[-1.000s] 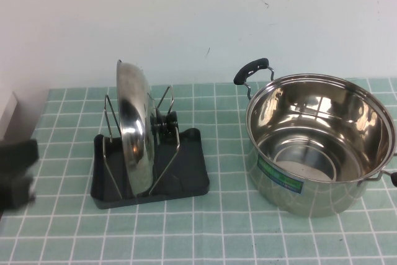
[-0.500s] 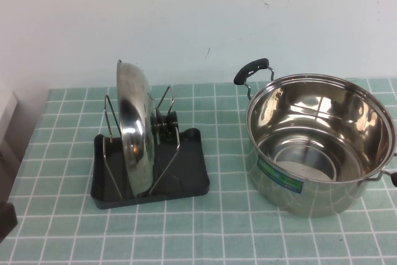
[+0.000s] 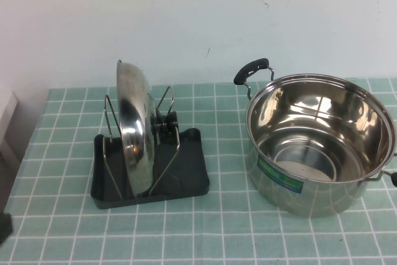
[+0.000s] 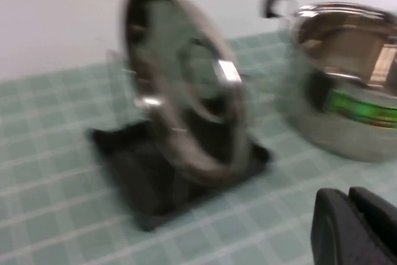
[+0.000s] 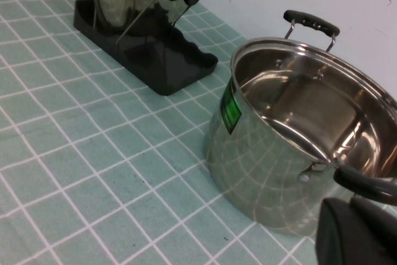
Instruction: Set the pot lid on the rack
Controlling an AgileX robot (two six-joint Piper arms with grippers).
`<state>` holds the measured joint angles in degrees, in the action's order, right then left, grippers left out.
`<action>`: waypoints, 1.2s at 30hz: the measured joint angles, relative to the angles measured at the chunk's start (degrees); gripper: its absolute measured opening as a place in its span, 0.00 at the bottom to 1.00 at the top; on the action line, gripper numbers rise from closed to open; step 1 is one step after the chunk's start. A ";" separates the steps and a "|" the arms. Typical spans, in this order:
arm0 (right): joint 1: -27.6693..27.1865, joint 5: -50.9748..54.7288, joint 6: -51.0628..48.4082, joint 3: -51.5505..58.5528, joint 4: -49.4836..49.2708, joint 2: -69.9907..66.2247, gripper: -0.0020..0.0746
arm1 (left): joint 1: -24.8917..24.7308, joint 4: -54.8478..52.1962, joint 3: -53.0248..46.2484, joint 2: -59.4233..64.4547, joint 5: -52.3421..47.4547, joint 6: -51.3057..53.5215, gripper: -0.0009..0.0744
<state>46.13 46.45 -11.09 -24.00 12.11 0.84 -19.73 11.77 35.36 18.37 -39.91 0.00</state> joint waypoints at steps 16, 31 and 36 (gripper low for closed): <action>0.00 -0.14 0.00 0.00 0.00 0.00 0.02 | 13.12 -8.16 -36.04 -18.91 22.50 -4.10 0.01; 0.00 -0.50 0.00 0.13 0.00 0.00 0.02 | 13.89 -8.67 -36.26 -19.07 21.79 -6.39 0.01; -0.09 -0.50 0.00 0.13 0.00 0.00 0.02 | 15.79 -8.35 -36.26 -19.07 21.79 -6.25 0.01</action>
<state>46.04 45.95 -11.09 -23.87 12.11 0.84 -3.93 3.42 -0.91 -0.69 -18.12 -6.25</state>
